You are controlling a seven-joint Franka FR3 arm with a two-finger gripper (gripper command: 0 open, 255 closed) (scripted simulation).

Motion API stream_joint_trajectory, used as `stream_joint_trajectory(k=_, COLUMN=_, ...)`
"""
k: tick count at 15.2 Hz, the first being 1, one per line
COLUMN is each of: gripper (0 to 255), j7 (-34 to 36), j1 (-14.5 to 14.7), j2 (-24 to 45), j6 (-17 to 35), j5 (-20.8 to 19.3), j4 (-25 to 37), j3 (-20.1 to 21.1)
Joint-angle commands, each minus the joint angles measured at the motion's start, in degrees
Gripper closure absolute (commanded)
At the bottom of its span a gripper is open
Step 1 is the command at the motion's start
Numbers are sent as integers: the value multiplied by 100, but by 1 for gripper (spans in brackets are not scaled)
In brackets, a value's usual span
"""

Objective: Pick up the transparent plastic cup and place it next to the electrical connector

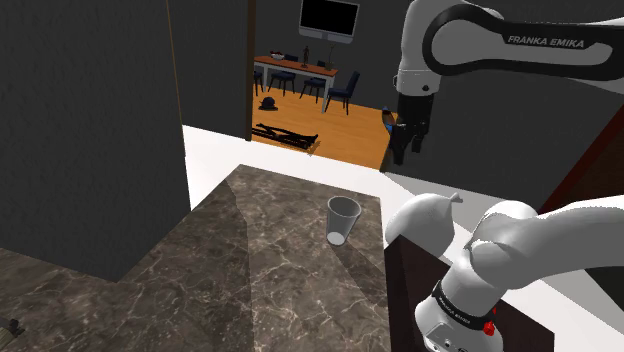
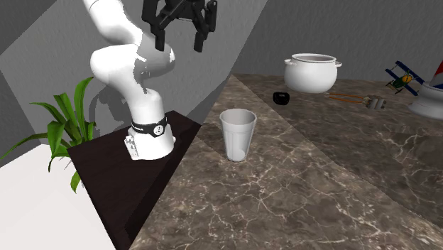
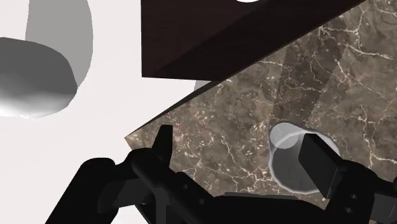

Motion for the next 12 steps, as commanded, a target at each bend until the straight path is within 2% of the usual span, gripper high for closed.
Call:
stream_joint_trajectory(k=1, gripper=0, j7=0, j1=0, j2=0, j6=0, j5=0, j4=0, j3=0)
stream_joint_trajectory(k=12, gripper=0, j7=888, j1=500, j2=900, j6=1976, j5=590, j4=-820, j3=945)
